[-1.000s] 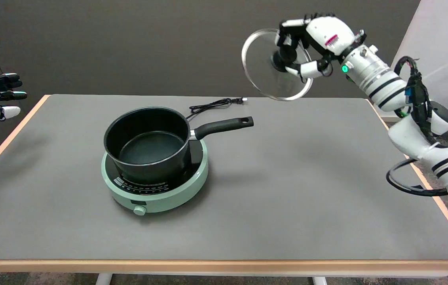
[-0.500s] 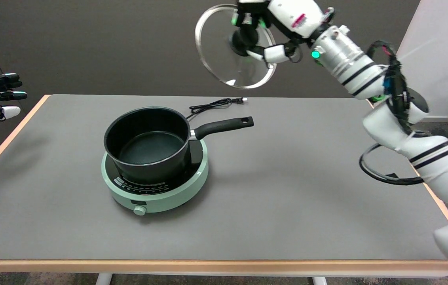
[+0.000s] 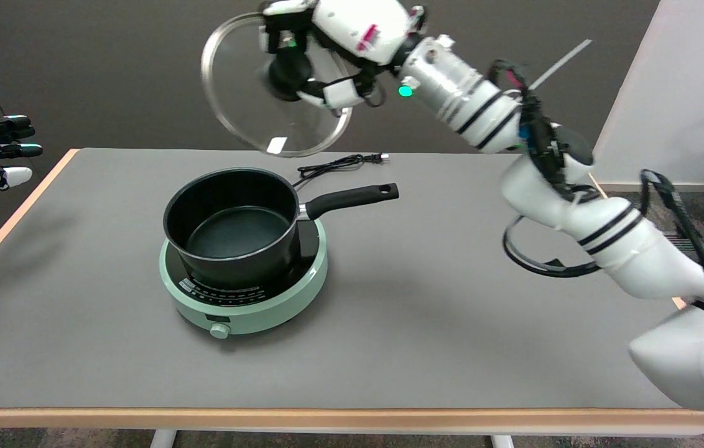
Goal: Place the pot lid onto the soup pot.
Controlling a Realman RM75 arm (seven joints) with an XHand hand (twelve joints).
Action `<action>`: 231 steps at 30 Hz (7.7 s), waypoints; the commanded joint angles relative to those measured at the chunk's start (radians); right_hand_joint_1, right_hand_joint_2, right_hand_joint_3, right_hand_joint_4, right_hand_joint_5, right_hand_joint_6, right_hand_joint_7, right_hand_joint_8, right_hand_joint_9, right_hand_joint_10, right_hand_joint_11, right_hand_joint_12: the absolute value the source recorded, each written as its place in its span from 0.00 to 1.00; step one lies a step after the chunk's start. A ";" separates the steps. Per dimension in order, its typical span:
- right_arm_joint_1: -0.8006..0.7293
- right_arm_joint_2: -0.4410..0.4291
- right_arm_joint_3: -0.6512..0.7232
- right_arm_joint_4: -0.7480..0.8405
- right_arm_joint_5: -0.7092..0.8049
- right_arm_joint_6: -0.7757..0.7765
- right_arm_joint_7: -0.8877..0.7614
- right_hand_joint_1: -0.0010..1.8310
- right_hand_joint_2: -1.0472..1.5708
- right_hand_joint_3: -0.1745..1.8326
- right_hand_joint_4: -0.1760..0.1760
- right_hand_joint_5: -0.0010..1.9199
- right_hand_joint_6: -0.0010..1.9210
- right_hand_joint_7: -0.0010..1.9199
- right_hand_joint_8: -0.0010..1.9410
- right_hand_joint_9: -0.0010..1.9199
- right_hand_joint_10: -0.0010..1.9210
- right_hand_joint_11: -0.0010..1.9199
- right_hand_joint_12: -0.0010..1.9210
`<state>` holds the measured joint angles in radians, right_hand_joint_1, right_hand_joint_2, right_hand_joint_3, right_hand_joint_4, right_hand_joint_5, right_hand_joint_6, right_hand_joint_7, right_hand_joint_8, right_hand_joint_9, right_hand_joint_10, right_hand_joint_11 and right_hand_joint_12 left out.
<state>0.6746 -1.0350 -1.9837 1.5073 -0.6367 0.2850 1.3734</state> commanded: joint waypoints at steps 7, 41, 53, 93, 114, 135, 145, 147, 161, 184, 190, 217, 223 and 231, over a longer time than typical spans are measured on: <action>0.289 -0.177 -0.406 -0.171 -0.102 -0.027 0.162 0.74 0.71 0.42 1.00 0.33 0.64 0.47 0.68 0.39 0.92 0.33 0.62; 0.514 -0.153 -0.610 -0.472 -0.218 0.097 0.413 0.74 0.71 0.43 1.00 0.33 0.65 0.47 0.68 0.40 0.92 0.34 0.62; 0.528 -0.129 -0.610 -0.419 -0.218 0.115 0.413 0.74 0.71 0.43 1.00 0.33 0.65 0.47 0.68 0.40 0.92 0.33 0.63; 0.695 -0.208 -0.472 -0.662 -0.415 0.546 0.634 0.74 0.74 0.39 1.00 0.30 0.66 0.44 0.71 0.34 0.96 0.24 0.74; 0.764 -0.352 -0.464 -0.916 -0.546 0.651 0.634 0.73 0.74 0.39 1.00 0.30 0.64 0.44 0.72 0.33 0.99 0.27 0.70; 0.798 -0.386 -0.463 -1.074 -0.566 0.773 0.634 0.74 0.74 0.39 1.00 0.29 0.67 0.44 0.72 0.32 0.98 0.25 0.74; 0.804 -0.393 -0.462 -1.101 -0.531 0.745 0.634 0.73 0.74 0.39 1.00 0.29 0.67 0.44 0.72 0.33 0.98 0.25 0.75; 0.804 -0.395 -0.465 -1.108 -0.510 0.738 0.634 0.73 0.74 0.39 1.00 0.29 0.67 0.44 0.72 0.32 0.98 0.25 0.75; 0.766 -0.409 -0.458 -1.137 -0.456 0.704 0.634 0.73 0.74 0.39 1.00 0.31 0.63 0.43 0.73 0.33 0.99 0.28 0.69; 0.760 -0.434 -0.498 -1.189 -0.444 0.702 0.634 0.73 0.74 0.39 1.00 0.31 0.62 0.43 0.73 0.33 0.99 0.30 0.68; 0.760 -0.435 -0.510 -1.201 -0.445 0.702 0.634 0.73 0.74 0.39 1.00 0.31 0.62 0.43 0.73 0.34 0.99 0.30 0.68; 0.760 -0.433 -0.517 -1.203 -0.445 0.702 0.634 0.71 0.80 0.34 1.00 0.26 0.62 0.35 0.83 0.23 1.00 0.22 0.75; 0.759 -0.431 -0.517 -1.203 -0.444 0.705 0.634 0.71 0.82 0.25 1.00 0.26 0.46 0.35 0.79 0.22 0.94 0.07 0.83; 0.758 -0.426 -0.517 -1.200 -0.438 0.722 0.634 0.58 0.68 0.54 0.97 0.33 0.19 0.38 0.38 0.29 0.73 0.02 0.78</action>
<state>1.4338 -1.4665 -2.4988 0.3054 -1.0817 0.9887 2.0077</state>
